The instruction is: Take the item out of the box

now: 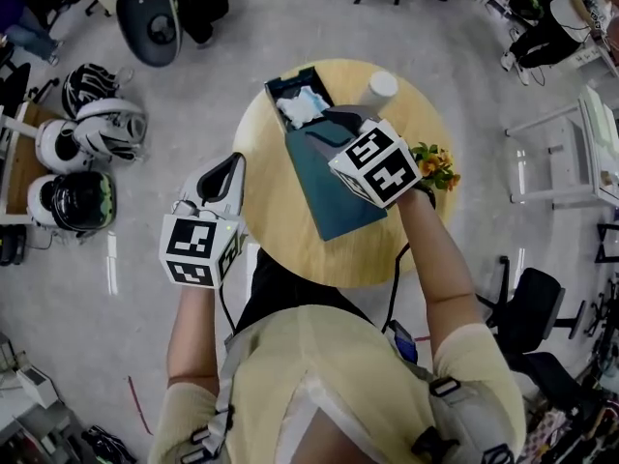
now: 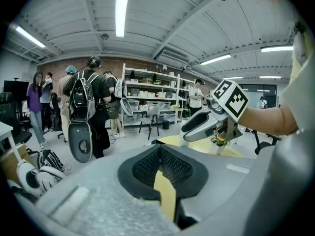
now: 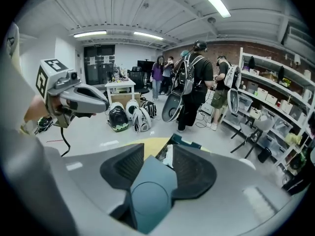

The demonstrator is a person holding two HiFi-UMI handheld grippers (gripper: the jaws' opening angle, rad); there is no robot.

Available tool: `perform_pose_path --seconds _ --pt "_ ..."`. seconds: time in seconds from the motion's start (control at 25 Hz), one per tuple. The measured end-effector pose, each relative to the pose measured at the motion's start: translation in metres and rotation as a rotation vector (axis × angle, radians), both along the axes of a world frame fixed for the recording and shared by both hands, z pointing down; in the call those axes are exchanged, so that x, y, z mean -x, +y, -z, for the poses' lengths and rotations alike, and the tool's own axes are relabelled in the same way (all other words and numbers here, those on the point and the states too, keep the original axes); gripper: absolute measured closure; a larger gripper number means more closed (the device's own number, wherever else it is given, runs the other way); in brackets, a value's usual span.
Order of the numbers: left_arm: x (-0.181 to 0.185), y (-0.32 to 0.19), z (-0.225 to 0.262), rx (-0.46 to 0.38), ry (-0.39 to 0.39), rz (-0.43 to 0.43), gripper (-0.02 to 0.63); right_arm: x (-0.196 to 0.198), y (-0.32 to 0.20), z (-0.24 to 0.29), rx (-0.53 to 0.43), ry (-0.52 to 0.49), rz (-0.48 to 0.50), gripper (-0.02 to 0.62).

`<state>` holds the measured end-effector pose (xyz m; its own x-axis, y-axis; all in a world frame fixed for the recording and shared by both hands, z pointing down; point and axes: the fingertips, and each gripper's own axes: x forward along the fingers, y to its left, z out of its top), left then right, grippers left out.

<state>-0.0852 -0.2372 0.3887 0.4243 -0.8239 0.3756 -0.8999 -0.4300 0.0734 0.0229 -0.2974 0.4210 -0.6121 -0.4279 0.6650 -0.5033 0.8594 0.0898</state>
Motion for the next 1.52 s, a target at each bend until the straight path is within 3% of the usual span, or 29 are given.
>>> perform_pose_path --seconds 0.24,0.48,1.04,1.36,1.52 --pt "-0.004 -0.044 -0.009 -0.012 -0.002 -0.053 0.604 0.013 -0.033 -0.022 0.041 0.064 -0.032 0.407" --pt "-0.002 -0.07 -0.032 0.029 -0.001 -0.106 0.604 0.03 -0.058 -0.06 0.102 0.162 -0.022 0.399" --pt "0.019 -0.105 -0.082 0.09 -0.017 -0.122 0.604 0.044 -0.089 -0.131 0.184 0.37 0.107 0.394" --pt "0.023 -0.117 -0.095 0.114 -0.007 -0.141 0.604 0.052 -0.086 -0.162 0.241 0.468 0.223 0.379" --pt "0.025 -0.119 -0.1 0.127 -0.004 -0.147 0.604 0.055 -0.088 -0.172 0.27 0.486 0.231 0.376"
